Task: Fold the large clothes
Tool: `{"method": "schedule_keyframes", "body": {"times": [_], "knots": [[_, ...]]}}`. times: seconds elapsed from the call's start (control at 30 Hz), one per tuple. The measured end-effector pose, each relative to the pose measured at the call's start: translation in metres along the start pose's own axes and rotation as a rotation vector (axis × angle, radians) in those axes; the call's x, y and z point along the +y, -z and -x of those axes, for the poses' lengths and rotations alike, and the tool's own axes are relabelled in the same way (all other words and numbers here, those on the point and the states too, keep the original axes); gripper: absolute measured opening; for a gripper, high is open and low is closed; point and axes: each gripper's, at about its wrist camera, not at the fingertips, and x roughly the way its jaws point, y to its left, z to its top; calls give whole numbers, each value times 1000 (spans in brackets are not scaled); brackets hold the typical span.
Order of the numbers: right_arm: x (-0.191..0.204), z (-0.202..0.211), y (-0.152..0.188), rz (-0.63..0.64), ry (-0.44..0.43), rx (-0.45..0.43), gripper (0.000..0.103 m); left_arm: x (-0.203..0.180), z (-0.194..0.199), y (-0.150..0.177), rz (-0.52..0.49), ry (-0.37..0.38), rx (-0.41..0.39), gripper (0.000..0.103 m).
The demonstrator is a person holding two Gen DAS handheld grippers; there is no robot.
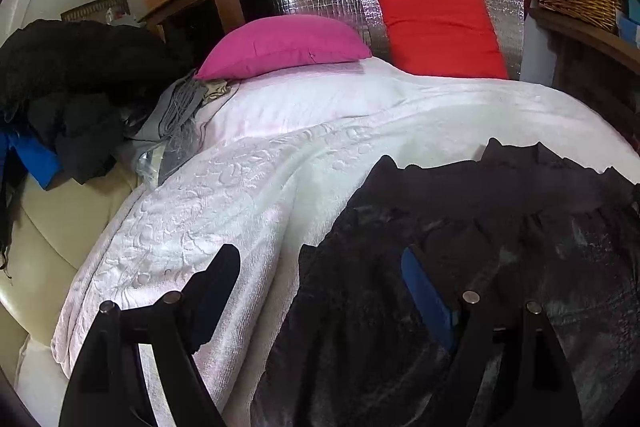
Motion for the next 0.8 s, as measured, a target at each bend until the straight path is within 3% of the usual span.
{"method": "schedule_keyframes", "body": {"times": [0.13, 0.23, 0.33, 0.47, 0.57, 0.67, 0.8], "knots": [[28, 8, 6, 94, -82, -4, 60, -4, 0, 1, -13, -9, -1, 83], [43, -11, 12, 129, -86, 49, 60, -6, -3, 2, -25, -13, 7, 83], [47, -40, 19, 139, -45, 169, 60, -8, -11, 4, -39, -3, 44, 83], [44, -37, 15, 137, -71, 191, 60, 5, -15, 2, -5, 63, 85, 83], [25, -7, 5, 103, -126, 145, 64, 28, -11, -3, 46, 171, 86, 88], [-6, 30, -3, 56, -160, 45, 82, 51, -15, -2, 95, 294, 109, 92], [-66, 62, -6, -58, -193, 1, 82, 71, -22, 2, 123, 361, 152, 92]]}}
